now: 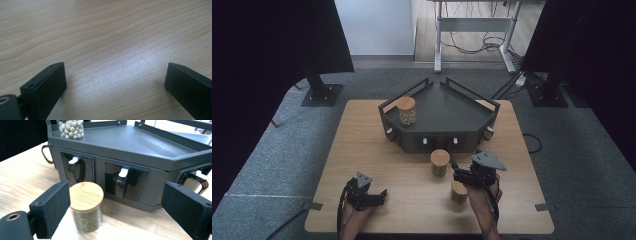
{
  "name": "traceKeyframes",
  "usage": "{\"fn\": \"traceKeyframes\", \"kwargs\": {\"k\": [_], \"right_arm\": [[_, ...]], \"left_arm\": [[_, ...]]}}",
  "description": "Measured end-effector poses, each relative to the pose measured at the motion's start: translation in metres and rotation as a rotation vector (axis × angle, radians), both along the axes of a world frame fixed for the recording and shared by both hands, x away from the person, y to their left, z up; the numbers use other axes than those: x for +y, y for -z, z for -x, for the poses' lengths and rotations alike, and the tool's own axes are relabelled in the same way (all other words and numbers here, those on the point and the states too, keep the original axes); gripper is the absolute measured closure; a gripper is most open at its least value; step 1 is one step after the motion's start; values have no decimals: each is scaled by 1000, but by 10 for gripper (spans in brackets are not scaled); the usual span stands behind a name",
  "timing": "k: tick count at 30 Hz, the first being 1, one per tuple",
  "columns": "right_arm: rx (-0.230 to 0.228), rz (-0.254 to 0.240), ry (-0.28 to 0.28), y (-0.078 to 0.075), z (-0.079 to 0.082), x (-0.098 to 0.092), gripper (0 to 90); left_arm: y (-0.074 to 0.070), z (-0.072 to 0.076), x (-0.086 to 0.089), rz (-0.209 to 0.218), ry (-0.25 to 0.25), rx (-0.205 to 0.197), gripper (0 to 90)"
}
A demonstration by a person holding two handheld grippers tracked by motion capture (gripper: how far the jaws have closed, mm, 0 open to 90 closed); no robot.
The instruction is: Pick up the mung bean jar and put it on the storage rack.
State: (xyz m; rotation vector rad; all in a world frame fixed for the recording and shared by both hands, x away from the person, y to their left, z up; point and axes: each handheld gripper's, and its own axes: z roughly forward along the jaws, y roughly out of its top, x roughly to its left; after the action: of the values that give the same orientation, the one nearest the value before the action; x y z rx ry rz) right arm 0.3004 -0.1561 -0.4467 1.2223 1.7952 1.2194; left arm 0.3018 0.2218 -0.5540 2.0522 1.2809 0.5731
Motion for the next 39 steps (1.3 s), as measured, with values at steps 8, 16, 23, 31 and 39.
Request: {"fn": "traceKeyframes", "kwargs": {"k": [8,16,23,31,39], "right_arm": [[23,28,43,3,0,25,95],[52,31,69,9,-3,48,107],[56,53,110,17,-5,65,103],[73,76,161,25,-11,82,106],[111,95,222,32,-20,97,114]], "left_arm": [[0,0,0,-1,6,2,32],[0,0,-1,-1,11,3,28],[0,1,-1,-1,19,3,26],[0,1,-2,0,23,2,26],[0,2,-2,-2,35,4,26]]}}
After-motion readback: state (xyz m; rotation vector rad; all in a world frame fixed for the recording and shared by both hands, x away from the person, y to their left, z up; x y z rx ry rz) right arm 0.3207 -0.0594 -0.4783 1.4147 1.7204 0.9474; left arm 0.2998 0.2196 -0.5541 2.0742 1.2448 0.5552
